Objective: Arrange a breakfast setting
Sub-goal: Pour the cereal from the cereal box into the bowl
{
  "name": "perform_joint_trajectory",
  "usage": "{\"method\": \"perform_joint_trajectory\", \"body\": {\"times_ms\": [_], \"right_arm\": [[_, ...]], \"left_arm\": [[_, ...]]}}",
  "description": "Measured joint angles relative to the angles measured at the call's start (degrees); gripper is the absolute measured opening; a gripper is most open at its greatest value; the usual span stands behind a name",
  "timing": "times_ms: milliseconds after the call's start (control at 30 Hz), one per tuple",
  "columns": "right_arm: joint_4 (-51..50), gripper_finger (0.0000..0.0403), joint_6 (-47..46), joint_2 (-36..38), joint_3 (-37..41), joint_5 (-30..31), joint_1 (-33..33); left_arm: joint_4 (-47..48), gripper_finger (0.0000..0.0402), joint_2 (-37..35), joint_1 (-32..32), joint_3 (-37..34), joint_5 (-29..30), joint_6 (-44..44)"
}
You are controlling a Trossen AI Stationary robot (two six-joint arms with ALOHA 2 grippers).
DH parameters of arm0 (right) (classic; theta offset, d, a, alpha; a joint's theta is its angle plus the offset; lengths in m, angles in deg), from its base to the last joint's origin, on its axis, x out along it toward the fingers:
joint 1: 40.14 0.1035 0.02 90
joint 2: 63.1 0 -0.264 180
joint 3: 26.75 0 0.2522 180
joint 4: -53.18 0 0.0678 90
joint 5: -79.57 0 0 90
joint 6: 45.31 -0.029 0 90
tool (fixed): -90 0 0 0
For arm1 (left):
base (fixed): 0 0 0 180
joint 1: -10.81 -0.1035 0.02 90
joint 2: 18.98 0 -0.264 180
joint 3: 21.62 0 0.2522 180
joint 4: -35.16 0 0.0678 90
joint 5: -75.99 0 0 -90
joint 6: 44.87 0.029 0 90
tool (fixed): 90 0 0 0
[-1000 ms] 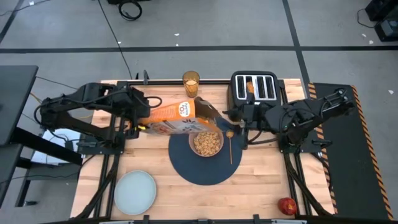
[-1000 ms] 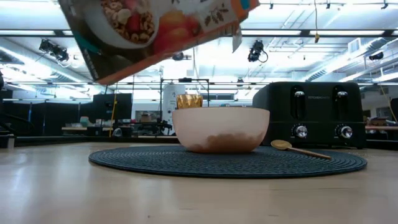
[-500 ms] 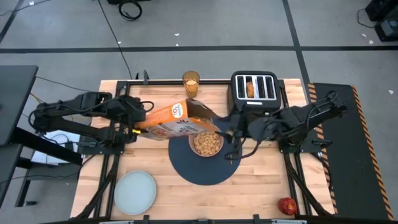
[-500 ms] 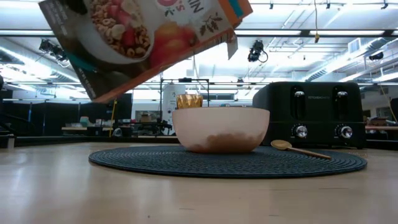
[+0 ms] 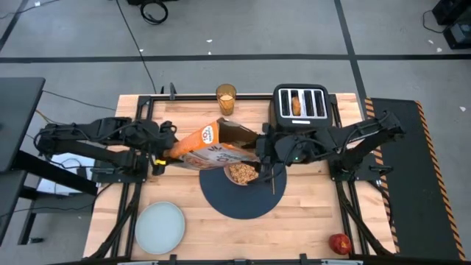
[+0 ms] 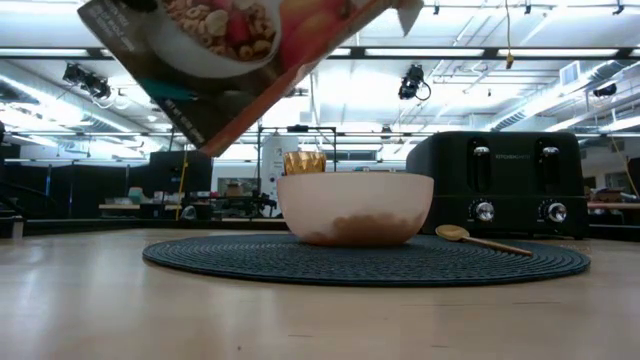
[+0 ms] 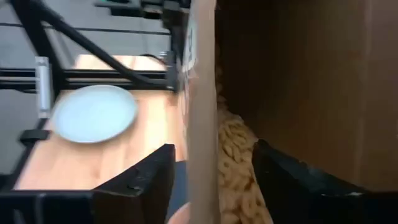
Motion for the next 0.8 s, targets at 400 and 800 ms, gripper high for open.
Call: {"method": "perform_joint_trajectory", "body": {"times_ms": [400, 800], "right_arm": [[-4.66, 0.0129, -0.74, 0.33, -0.02, -4.65, -1.9], [-5.92, 0.001, 1.41, 0.39, -0.04, -4.9, -3.64]], "left_arm": [[-15.37, 0.0253, 0.13, 0.69, -9.17, 0.77, -0.15], [-14.86, 0.0282, 0.11, 0.69, -9.79, 0.55, -0.77]]}}
